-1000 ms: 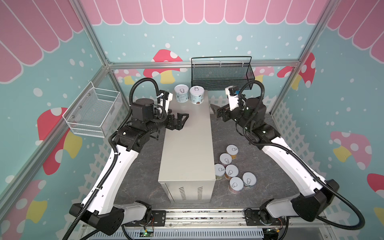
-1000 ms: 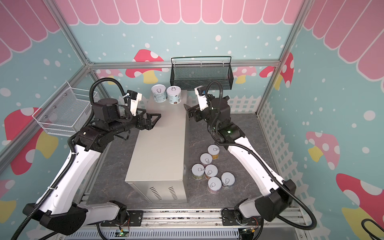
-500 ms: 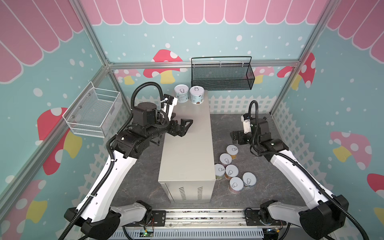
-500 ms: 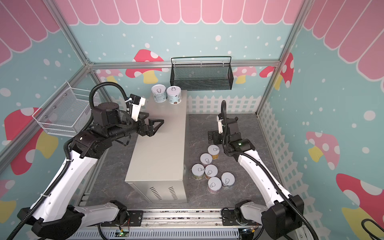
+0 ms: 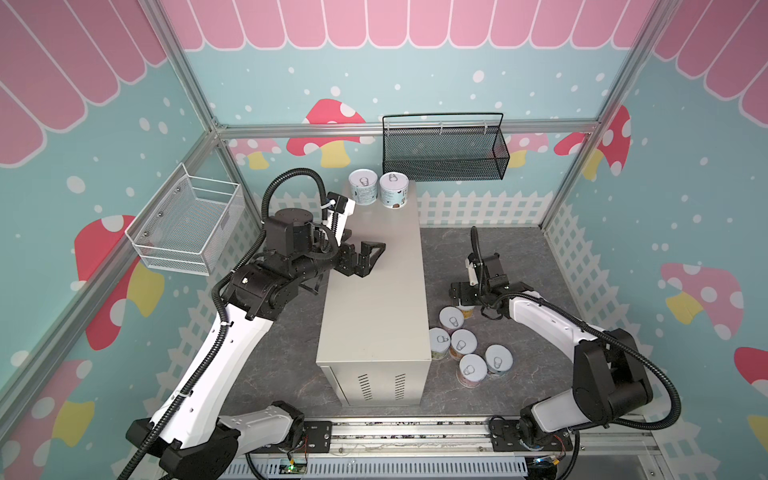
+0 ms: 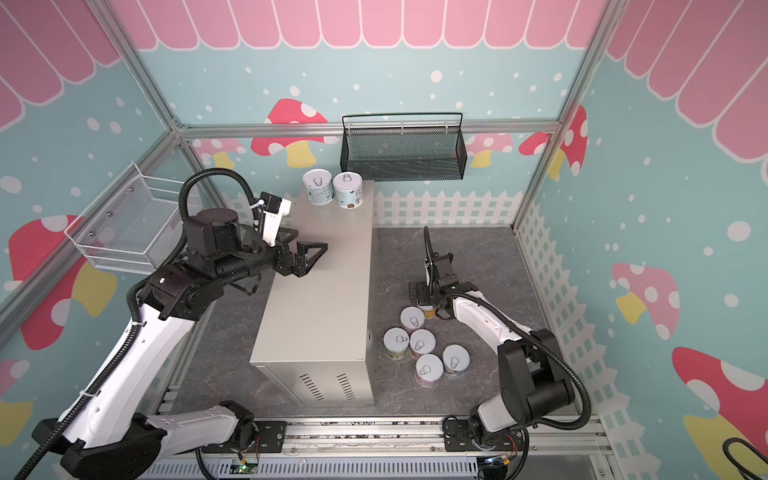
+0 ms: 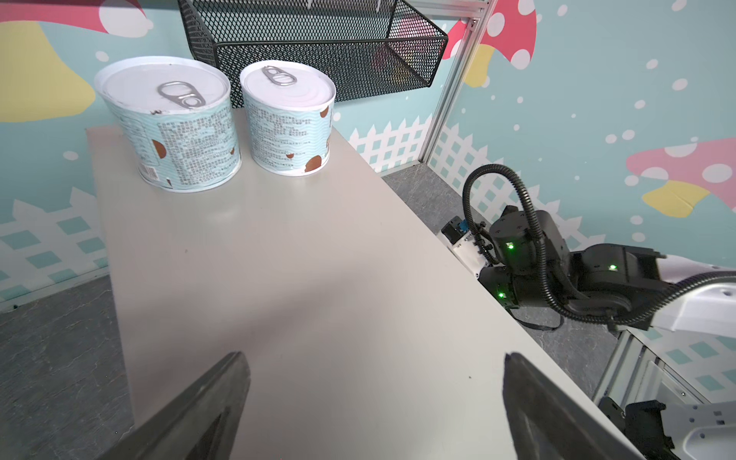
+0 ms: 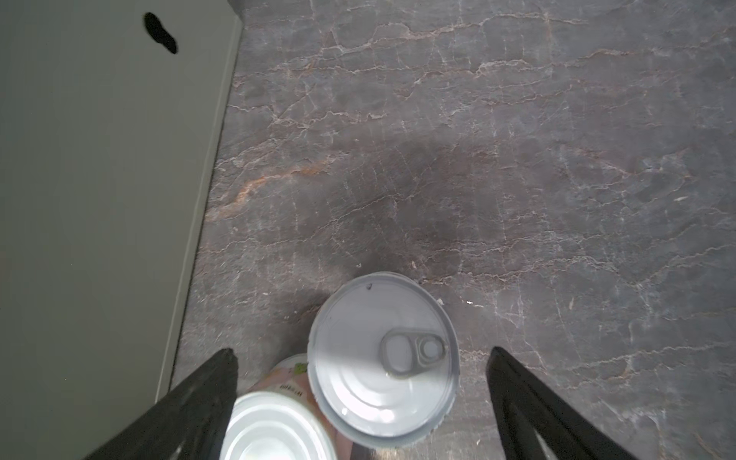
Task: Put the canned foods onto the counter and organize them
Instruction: 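Lower the right gripper onto a white-lidded can on the floor and grasp it, then lift the yellow-labelled can with the right gripper toward the cabinet top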
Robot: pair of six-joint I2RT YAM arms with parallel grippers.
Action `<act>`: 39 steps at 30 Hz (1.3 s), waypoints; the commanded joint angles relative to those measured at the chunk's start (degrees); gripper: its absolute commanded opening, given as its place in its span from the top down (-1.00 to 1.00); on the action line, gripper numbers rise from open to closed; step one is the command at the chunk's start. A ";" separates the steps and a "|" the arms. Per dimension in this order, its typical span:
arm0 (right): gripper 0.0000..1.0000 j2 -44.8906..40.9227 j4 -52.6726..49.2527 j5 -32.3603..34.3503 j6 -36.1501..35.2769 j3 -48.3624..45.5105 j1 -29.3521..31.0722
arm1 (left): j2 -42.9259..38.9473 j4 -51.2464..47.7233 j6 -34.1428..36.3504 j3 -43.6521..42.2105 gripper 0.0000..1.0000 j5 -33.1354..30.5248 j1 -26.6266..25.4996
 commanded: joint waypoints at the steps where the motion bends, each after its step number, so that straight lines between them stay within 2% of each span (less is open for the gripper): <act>1: -0.97 1.67 2.53 2.97 2.89 -0.78 -0.33 | -1.06 -0.04 1.51 -0.77 -0.99 0.28 -0.30; 7: -0.94 3.41 5.30 2.70 4.17 -3.36 -0.33 | -0.68 -0.26 1.72 -0.68 -0.98 2.84 -0.29; 11: -0.89 3.80 6.33 2.88 4.44 -4.89 -0.32 | 0.63 -2.21 1.92 1.27 -0.99 11.81 -0.77; 14: -0.85 4.07 6.93 2.68 4.44 -5.71 -0.33 | 2.72 -5.29 2.52 3.77 -0.98 14.67 -2.90; 23: -0.69 5.93 9.34 2.10 4.60 -7.08 -0.33 | 8.47 -16.59 8.03 13.10 -0.98 6.23 -15.68; 29: -0.54 5.06 10.05 3.38 4.88 -8.74 -0.37 | 12.77 -22.41 10.62 18.19 -0.98 -0.15 -22.24; 39: -0.28 2.22 9.60 4.48 2.52 -9.08 -0.33 | 13.82 -22.96 11.17 20.29 -0.99 -3.84 -24.63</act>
